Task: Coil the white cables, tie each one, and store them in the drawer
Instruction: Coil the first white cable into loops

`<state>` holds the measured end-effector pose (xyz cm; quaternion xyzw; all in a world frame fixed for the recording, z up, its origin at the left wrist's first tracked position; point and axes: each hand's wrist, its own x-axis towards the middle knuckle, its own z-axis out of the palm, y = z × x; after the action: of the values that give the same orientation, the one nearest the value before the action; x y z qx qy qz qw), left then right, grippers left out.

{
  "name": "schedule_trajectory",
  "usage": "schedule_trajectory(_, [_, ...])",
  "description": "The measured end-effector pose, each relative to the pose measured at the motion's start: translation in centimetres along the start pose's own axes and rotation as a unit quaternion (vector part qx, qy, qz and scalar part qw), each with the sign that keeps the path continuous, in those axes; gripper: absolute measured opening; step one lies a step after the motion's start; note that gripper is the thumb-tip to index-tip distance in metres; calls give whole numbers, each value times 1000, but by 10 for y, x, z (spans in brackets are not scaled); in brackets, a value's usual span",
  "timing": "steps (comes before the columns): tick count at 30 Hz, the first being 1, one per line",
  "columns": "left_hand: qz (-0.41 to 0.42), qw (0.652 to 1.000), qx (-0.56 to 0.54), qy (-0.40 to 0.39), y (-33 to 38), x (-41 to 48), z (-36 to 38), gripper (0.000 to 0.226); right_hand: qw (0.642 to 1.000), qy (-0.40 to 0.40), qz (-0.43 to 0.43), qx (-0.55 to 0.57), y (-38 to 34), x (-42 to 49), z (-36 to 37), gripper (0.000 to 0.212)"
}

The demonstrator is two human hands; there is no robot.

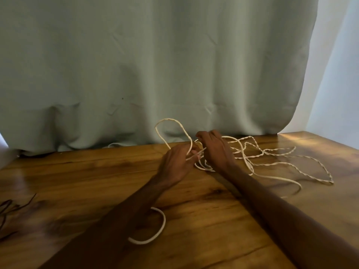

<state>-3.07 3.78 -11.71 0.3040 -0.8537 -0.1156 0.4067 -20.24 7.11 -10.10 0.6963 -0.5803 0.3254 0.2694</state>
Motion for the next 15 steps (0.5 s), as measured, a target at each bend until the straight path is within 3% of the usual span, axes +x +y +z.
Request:
schedule_trajectory(6, [23,996,70,42,-6,-2,-5,28,1000,12,2,-15,-5,1,-5,41])
schedule_trajectory(11, [-49,990,68,110,-36,4,-28,32,983,-30,175,-42,2,7,-25,13])
schedule_trajectory(13, [-87,986,54,128,-46,6,-36,32,975,-80,207,9,4,9,-36,16])
schedule_trajectory(15, [-106,985,48,126,-52,5,-38,32,953,-168,199,153,0,9,-42,25])
